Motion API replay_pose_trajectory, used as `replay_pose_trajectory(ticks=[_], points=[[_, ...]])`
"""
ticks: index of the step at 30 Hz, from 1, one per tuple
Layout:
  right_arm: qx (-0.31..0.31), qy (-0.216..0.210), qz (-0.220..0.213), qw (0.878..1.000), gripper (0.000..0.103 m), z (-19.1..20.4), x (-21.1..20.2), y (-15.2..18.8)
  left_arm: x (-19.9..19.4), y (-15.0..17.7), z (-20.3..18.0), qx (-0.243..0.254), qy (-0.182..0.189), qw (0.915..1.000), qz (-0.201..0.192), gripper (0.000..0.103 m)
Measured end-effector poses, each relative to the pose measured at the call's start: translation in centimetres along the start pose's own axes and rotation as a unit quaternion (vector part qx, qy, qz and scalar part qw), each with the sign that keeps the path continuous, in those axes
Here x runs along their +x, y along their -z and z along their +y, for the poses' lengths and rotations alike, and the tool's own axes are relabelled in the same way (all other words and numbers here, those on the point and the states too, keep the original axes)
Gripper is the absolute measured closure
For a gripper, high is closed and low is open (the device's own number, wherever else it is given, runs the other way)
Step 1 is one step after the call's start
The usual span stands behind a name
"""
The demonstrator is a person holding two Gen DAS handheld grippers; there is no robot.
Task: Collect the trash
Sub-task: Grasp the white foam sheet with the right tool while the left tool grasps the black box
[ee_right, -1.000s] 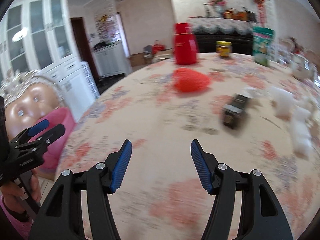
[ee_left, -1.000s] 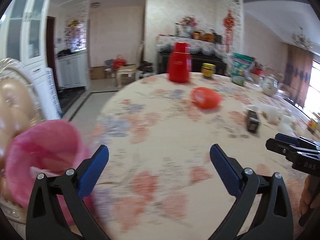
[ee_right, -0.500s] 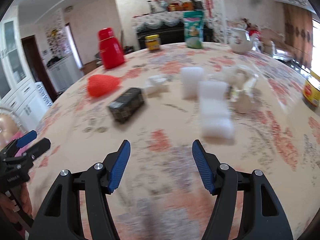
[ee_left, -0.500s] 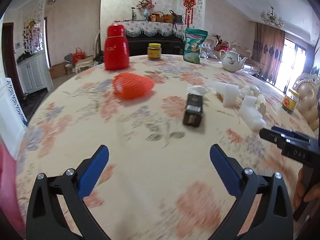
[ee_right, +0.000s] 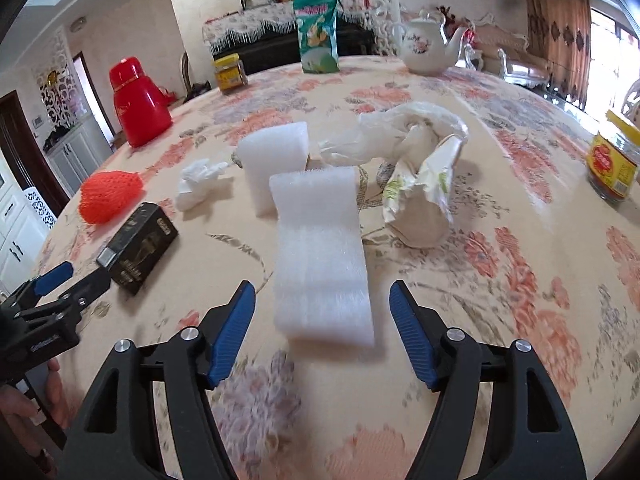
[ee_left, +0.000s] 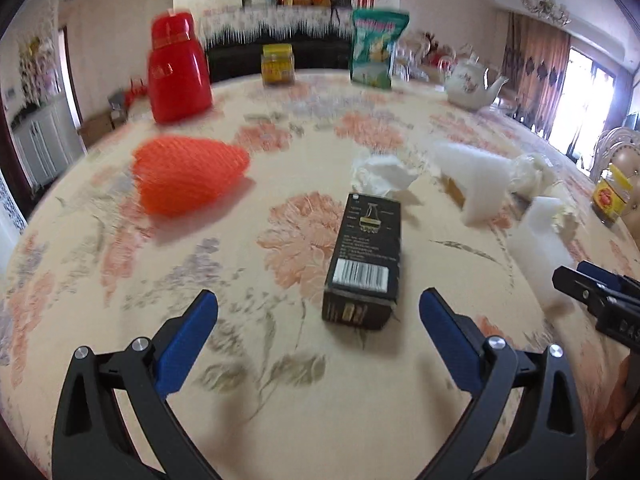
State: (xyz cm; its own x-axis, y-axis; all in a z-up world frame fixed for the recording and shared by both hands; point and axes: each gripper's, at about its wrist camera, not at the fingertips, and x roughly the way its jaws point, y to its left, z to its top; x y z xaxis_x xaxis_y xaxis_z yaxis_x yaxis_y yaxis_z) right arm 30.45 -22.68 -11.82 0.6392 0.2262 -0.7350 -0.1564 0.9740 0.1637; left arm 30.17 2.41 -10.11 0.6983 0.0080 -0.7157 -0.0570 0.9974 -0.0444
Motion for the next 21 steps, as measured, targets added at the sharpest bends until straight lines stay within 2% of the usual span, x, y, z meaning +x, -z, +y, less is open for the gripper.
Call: replay_pose_trajectory(ticks=[5, 7, 10, 12, 13, 14, 15, 17, 21], points=[[-0.015, -0.001, 0.008, 1.0, 0.033, 0.7, 1.7, -0.7, 2.0, -1.6, 0.2, -0.022, 0.008, 0.9997, 0.005, 0.006], [-0.017, 0.001, 0.013, 1.0, 0.032, 0.9, 2.2, -0.9, 2.5, -2.2, -0.1, -0.022, 0.006, 0.9997, 0.005, 0.009], [-0.011, 0.006, 0.019, 1.0, 0.032, 0.7, 2.8, -1.3, 3.5, -2.7, -0.8, -0.014, 0.005, 0.9998, 0.017, 0.02], [-0.011, 0.013, 0.028, 0.999, 0.032, 0.7, 3.3, -1.5, 4.4, -2.8, -1.5, -0.003, 0.009, 0.9993, 0.036, 0.036], [-0.01, 0.015, 0.033, 0.999, 0.032, 0.7, 3.6, -1.6, 4.7, -2.8, -1.8, 0.002, 0.008, 0.999, 0.043, 0.041], [-0.007, 0.017, 0.037, 0.999, 0.032, 0.5, 3.8, -1.6, 4.9, -2.7, -2.1, 0.007, 0.006, 0.9987, 0.049, 0.051], [-0.006, 0.017, 0.038, 0.999, 0.036, 0.5, 3.9, -1.7, 5.0, -2.7, -2.2, 0.01, 0.007, 0.9986, 0.051, 0.065], [-0.008, 0.018, 0.035, 0.999, 0.053, 0.5, 3.7, -1.7, 4.8, -2.5, -2.5, 0.019, 0.008, 0.9985, 0.051, 0.065], [-0.01, 0.005, 0.018, 1.0, 0.054, 0.8, 2.3, -0.9, 3.2, -1.5, -2.8, 0.031, 0.012, 0.9988, 0.036, 0.065]])
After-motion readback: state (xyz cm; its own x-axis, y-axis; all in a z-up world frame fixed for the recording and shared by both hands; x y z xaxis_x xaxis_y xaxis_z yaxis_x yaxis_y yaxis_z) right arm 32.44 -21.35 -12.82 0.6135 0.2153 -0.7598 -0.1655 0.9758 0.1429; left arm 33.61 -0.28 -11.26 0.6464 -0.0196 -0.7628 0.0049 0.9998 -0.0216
